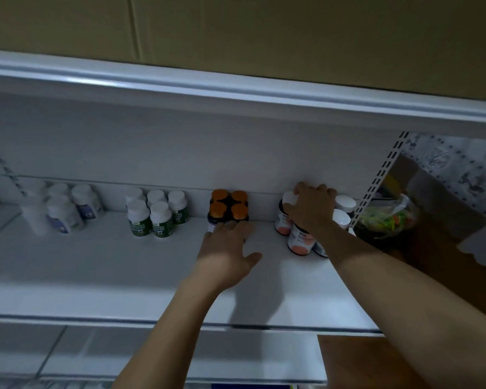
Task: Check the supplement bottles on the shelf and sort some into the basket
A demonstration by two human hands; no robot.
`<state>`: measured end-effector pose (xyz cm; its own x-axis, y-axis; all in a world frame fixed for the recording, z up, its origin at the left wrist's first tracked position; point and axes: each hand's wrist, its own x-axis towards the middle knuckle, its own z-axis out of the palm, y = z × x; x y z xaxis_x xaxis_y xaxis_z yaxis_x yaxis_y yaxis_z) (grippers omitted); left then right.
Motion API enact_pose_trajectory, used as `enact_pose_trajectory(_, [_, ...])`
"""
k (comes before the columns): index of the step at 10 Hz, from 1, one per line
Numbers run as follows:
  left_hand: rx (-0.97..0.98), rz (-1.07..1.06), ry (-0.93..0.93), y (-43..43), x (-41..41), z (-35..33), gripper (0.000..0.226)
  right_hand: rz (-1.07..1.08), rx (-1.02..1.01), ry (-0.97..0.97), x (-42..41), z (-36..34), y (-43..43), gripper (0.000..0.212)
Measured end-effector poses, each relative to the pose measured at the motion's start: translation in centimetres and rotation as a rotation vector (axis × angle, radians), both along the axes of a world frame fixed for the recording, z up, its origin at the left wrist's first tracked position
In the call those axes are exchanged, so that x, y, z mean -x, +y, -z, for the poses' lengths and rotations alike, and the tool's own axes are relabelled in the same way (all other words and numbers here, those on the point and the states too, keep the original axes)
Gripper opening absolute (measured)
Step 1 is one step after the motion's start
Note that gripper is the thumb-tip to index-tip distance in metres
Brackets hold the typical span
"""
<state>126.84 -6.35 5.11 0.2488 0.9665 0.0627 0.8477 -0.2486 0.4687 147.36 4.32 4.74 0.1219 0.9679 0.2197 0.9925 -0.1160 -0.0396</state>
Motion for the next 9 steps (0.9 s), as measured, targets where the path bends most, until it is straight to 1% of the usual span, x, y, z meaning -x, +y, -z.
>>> enact_pose_trajectory(1, [-0.005, 0.013, -0.007, 0.4, 0.2, -0.6, 0.05, 0.006, -0.002, -0.034, 0.0, 0.1, 0.2, 0.041])
enact_pose_trajectory(3, [-0.019, 0.006, -0.126, 0.9, 1.1, -0.5, 0.056, 0.077, 0.008, -0.083, 0.3, 0.8, 0.3, 0.045])
enact_pose_trajectory(4, [0.003, -0.02, -0.151, 1.0, 2.1, 0.4, 0.046, 0.088, 0.017, -0.085, 0.7, 0.8, 0.0, 0.046])
enact_pose_trajectory(5, [-0.015, -0.048, -0.171, 1.1, 3.7, 1.6, 0.039, 0.097, 0.061, -0.119, 0.8, 0.7, -0.2, 0.054])
enact_pose_trajectory(6, [0.02, -0.044, -0.17, 1.2, 5.0, 2.3, 0.043, 0.096, 0.038, -0.132, 1.1, 0.6, -1.3, 0.063])
enact_pose_trajectory(7, [-0.002, -0.026, -0.153, 1.6, 6.0, 2.5, 0.042, 0.052, -0.047, -0.05, 2.2, 0.7, -3.1, 0.065])
enact_pose_trajectory(8, [-0.004, -0.009, -0.139, 1.4, 6.7, 2.2, 0.044, -0.02, -0.145, 0.005, 3.9, 0.9, -5.5, 0.062])
enact_pose_trajectory(9, [-0.031, -0.001, -0.149, 1.2, 7.4, 2.0, 0.044, -0.11, -0.212, 0.104, 6.0, 0.5, -7.5, 0.057])
